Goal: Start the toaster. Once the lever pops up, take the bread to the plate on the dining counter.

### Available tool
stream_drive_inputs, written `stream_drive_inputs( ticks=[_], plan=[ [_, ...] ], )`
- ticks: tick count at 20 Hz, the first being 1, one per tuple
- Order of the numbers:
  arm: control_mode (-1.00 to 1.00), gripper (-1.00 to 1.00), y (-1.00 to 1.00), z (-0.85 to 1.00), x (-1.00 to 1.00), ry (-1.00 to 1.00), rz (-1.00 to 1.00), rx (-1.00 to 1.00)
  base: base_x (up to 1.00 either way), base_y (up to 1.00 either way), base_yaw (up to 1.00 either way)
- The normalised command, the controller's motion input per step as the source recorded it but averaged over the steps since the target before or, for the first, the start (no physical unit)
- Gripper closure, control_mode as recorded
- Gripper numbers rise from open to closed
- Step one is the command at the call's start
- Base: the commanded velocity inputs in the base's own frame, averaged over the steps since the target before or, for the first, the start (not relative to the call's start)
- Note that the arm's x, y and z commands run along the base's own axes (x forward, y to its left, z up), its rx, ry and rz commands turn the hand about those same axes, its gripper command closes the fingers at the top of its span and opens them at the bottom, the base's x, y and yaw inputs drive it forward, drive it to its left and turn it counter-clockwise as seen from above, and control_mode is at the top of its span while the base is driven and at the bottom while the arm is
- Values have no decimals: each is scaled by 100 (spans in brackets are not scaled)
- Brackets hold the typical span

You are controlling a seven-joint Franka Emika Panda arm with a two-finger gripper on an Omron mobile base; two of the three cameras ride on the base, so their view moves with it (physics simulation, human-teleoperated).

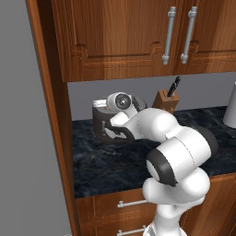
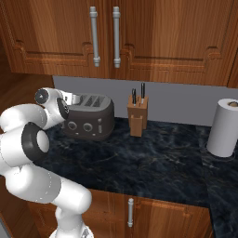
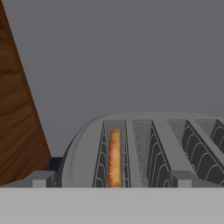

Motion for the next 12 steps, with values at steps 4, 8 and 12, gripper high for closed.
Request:
stream_drive_inputs(
  ticks=[4,8,12],
  plan=[
    [-100,-100,0,0,0,0,0,0,0,0,0],
    [-100,-100,0,0,0,0,0,0,0,0,0],
    [-100,-100,0,0,0,0,0,0,0,0,0]
  ],
)
